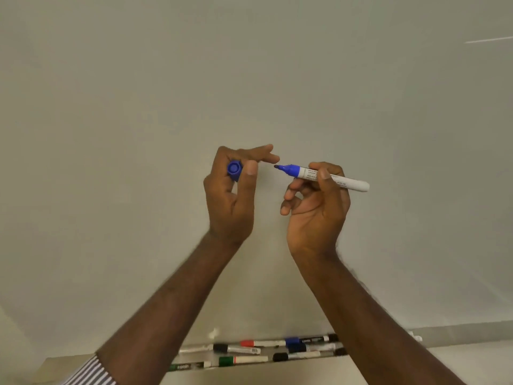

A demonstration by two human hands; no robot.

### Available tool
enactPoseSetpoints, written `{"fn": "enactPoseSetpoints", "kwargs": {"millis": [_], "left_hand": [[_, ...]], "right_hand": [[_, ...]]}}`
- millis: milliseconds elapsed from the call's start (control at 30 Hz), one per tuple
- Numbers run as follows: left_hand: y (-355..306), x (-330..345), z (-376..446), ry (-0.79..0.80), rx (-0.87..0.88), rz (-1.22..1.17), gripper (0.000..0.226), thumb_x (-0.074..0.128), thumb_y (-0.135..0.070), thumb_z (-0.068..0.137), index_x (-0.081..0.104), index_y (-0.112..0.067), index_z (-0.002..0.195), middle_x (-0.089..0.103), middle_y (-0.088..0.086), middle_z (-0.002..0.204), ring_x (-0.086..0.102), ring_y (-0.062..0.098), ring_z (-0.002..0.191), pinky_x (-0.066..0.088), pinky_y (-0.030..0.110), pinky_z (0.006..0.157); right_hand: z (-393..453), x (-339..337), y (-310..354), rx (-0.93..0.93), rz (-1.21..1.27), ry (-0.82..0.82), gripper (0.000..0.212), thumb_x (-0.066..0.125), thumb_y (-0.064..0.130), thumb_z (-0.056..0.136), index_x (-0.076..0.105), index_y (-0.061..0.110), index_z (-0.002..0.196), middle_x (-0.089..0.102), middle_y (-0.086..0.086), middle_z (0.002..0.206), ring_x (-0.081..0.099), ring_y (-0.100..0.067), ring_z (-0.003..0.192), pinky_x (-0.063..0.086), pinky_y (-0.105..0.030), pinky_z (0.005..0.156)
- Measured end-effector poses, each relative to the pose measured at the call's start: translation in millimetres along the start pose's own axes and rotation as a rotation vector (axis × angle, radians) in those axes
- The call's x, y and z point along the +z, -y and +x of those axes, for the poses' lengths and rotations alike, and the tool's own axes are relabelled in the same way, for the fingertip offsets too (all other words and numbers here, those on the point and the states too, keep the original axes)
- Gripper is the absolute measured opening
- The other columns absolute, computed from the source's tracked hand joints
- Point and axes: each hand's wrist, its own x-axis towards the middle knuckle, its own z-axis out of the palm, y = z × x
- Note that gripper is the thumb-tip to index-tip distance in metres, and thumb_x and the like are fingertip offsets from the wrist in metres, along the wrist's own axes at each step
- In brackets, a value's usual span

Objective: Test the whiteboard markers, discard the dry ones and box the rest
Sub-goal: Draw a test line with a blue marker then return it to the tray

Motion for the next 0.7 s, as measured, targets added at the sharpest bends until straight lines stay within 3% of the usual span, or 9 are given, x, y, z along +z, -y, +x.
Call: {"fn": "enactPoseSetpoints", "kwargs": {"millis": [133,267,500,700], "left_hand": [[0,-16,56,0.13,0.365,0.352,0.032,0.046,-0.029,0.106,0.064,-0.006,0.094,0.073,0.011,0.105,0.066,0.03,0.114,0.052,0.041,0.093],[-5,-24,110,0.224,0.637,0.681,0.026,0.053,-0.02,0.102,0.071,-0.001,0.105,0.07,0.01,0.124,0.052,0.033,0.135,0.038,0.053,0.112],[-21,-22,183,0.233,0.788,0.966,0.042,0.05,-0.022,0.104,0.056,-0.001,0.14,0.047,0.014,0.153,0.033,0.038,0.148,0.025,0.061,0.12],[-39,-22,240,0.196,0.828,1.12,0.049,0.042,-0.025,0.105,0.045,-0.003,0.149,0.039,0.013,0.159,0.026,0.037,0.152,0.02,0.058,0.122]], "right_hand": [[27,19,21,-0.062,0.035,0.057,0.015,0.048,0.017,0.096,0.059,0.009,0.093,0.064,-0.006,0.069,0.059,-0.019,0.059,0.047,-0.024,0.044],[58,36,41,-0.123,0.04,0.09,0.015,0.048,0.017,0.096,0.06,0.009,0.093,0.063,-0.008,0.068,0.058,-0.02,0.056,0.045,-0.024,0.044],[109,70,71,-0.216,0.047,0.128,0.014,0.051,0.018,0.093,0.061,0.008,0.092,0.062,-0.01,0.067,0.057,-0.022,0.055,0.044,-0.024,0.044],[154,100,98,-0.294,0.026,0.165,0.014,0.054,0.019,0.091,0.062,0.008,0.09,0.06,-0.012,0.067,0.054,-0.024,0.053,0.041,-0.025,0.044]]}}
